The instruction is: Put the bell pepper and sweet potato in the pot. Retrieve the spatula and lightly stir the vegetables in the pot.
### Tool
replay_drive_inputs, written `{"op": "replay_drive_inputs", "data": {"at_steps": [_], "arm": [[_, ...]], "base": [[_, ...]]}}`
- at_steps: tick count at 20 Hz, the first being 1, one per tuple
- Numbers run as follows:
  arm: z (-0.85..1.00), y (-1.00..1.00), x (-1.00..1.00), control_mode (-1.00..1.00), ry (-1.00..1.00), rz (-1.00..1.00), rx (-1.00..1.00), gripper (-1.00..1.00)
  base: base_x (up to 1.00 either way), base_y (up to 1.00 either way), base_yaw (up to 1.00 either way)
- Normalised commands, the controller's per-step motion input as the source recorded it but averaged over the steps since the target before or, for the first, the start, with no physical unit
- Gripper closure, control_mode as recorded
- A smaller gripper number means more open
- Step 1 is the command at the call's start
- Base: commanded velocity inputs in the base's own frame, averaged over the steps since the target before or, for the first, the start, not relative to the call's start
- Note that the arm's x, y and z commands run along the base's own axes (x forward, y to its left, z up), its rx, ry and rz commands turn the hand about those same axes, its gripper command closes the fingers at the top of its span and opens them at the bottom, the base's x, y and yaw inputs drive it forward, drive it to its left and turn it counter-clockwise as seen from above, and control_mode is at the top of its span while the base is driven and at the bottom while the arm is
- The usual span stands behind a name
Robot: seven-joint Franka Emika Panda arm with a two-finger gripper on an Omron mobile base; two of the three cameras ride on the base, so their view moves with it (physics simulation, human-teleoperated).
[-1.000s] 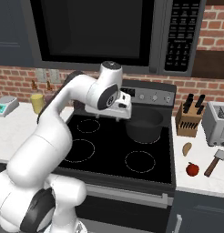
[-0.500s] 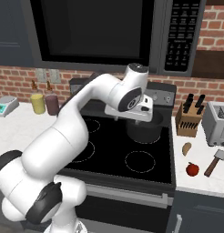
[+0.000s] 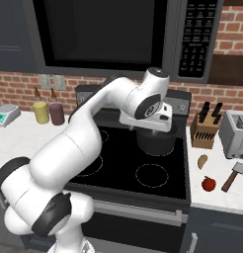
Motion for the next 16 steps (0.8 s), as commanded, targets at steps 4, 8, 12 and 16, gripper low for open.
{"op": "replay_drive_inputs", "data": {"at_steps": [4,8,12,16], "arm": [[0.00,0.00,-0.01,-1.00,0.00,0.00,0.00,-1.00],[0.00,-0.25,-0.01,-1.00,0.00,0.00,0.00,-1.00],[0.00,-0.26,-0.01,-1.00,0.00,0.00,0.00,-1.00],[-0.01,-0.46,-0.03,-1.00,0.00,0.00,0.00,-1.00]], "base": [[0.00,0.00,0.00],[0.00,0.00,0.00],[0.00,0.00,0.00],[0.00,0.00,0.00]]}}
